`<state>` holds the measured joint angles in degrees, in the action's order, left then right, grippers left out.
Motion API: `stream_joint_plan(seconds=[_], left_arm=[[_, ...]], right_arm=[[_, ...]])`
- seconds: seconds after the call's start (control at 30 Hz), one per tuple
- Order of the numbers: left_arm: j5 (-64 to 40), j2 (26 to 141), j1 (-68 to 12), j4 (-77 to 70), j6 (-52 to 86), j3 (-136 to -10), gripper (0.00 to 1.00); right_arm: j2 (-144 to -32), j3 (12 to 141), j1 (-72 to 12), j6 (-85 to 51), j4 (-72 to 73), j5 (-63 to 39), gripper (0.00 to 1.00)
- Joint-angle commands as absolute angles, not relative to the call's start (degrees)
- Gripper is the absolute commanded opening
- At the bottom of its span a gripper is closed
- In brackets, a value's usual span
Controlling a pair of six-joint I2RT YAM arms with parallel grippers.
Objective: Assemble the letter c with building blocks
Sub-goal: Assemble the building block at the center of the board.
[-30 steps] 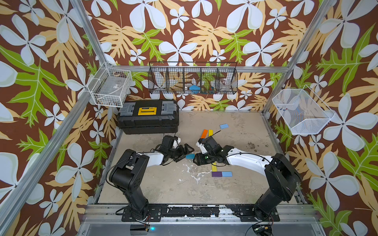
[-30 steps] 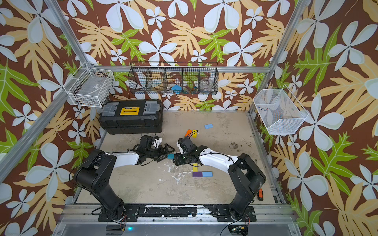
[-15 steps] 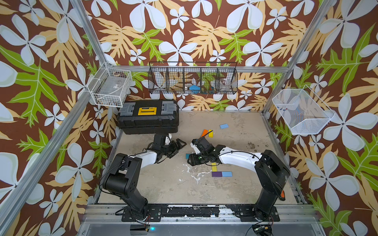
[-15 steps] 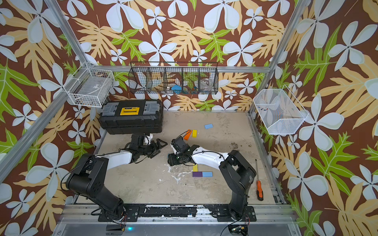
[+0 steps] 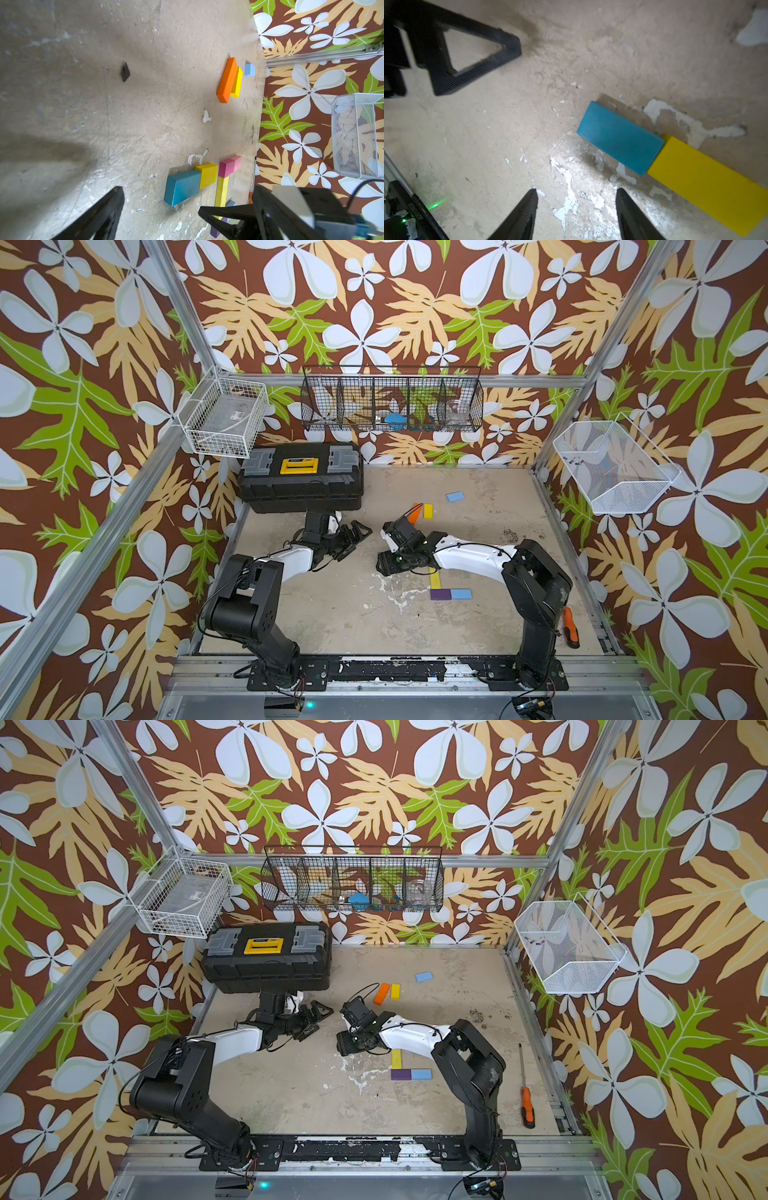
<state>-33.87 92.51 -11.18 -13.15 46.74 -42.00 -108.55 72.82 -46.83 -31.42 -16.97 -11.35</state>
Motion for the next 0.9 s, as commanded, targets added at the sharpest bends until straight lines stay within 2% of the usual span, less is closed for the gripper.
stream_joint_plan(seconds=[0.0, 0.3, 0.87], left_arm=[[-35.2, 92.4, -11.1, -13.2, 45.6, -42.0, 1.0], [-35.8, 92.2, -11.1, -13.1, 45.5, -42.0, 1.0], [-35.9, 92.0, -11.1, -13.2, 45.4, -41.8, 1.0]], right_arm=[[-108.9, 75.6, -45.5, -29.0, -19.5, -9.0, 0.62], [-113.9, 82.1, -40.7, -26.0, -23.5, -9.4, 0.62], [-117.5, 82.3, -40.0, -26.1, -23.1, -11.6, 0.62]])
